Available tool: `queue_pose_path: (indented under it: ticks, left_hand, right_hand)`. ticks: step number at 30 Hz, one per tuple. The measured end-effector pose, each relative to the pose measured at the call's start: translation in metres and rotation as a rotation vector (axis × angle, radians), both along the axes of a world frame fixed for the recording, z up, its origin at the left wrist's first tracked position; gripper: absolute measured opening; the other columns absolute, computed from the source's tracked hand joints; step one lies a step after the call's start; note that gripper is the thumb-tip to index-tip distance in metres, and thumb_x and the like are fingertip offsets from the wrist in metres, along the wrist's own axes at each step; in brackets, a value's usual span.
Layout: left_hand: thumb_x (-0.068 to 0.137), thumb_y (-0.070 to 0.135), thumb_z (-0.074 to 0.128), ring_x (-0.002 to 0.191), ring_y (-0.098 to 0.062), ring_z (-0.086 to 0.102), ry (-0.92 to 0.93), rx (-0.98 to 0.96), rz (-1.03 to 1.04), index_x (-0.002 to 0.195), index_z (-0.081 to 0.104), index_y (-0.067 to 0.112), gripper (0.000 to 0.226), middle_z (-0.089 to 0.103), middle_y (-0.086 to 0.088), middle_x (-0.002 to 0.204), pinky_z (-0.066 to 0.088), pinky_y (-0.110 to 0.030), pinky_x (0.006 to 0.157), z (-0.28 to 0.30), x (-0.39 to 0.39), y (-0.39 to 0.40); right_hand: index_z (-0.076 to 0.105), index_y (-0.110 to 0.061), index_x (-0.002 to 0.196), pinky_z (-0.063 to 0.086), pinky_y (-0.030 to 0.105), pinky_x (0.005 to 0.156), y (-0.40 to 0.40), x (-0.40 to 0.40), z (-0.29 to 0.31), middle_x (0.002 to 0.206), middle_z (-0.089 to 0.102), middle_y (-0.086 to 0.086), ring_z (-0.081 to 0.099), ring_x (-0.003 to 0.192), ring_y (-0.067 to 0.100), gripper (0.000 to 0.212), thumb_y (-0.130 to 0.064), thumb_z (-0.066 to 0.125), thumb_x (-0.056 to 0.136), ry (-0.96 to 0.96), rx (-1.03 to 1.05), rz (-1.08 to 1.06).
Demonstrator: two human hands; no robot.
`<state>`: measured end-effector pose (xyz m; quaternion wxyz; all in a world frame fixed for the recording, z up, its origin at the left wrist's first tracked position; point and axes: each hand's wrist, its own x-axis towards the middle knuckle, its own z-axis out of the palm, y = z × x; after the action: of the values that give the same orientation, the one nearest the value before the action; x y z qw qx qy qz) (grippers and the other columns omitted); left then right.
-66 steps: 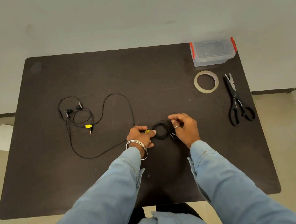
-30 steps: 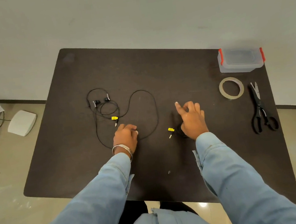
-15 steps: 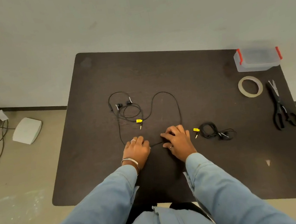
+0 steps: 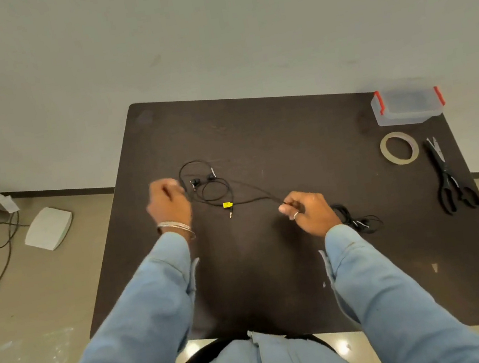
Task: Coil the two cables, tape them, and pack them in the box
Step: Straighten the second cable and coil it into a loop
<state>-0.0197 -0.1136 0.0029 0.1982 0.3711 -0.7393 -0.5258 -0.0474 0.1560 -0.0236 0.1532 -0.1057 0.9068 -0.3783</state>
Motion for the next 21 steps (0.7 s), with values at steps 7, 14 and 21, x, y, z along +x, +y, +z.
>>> queue_pose_path:
  ticks: [7,14,21]
  left_hand:
    - [0.091,0.018,0.055,0.107,-0.033,0.054,-0.405,-0.368,-0.069,0.113,0.062,0.007,0.025,0.059,-0.019,0.117,0.045,-0.040,0.089,0.039,0.004,-0.011]
    - [0.087,0.015,0.062,0.069,-0.006,0.064,0.034,-0.249,-0.612,0.088,0.070,0.013,0.008,0.069,-0.004,0.080,0.051,-0.027,0.072,0.070,0.013,0.061]
    - [0.096,0.017,0.050,0.082,-0.001,0.065,0.005,-0.128,-0.847,0.099,0.069,0.013,0.019,0.070,0.007,0.086,0.047,-0.014,0.082,0.076,0.011,0.087]
  right_hand:
    - [0.071,-0.018,0.082,0.041,0.028,0.049,-0.006,-0.025,0.064,0.054,0.046,-0.008,0.042,0.052,0.015,0.018,-0.019,0.057,0.093,-0.058,-0.479,-0.185]
    - [0.067,-0.002,0.087,0.028,0.022,0.044,-0.038,-0.027,0.124,0.056,0.035,0.002,0.029,0.047,0.009,0.023,-0.017,0.052,0.097,-0.371,-0.804,-0.084]
    - [0.060,-0.002,0.093,0.058,0.031,0.064,-0.047,-0.042,0.176,0.068,0.063,0.010,0.058,0.055,0.016,0.023,-0.008,0.039,0.100,-0.697,-1.238,-0.164]
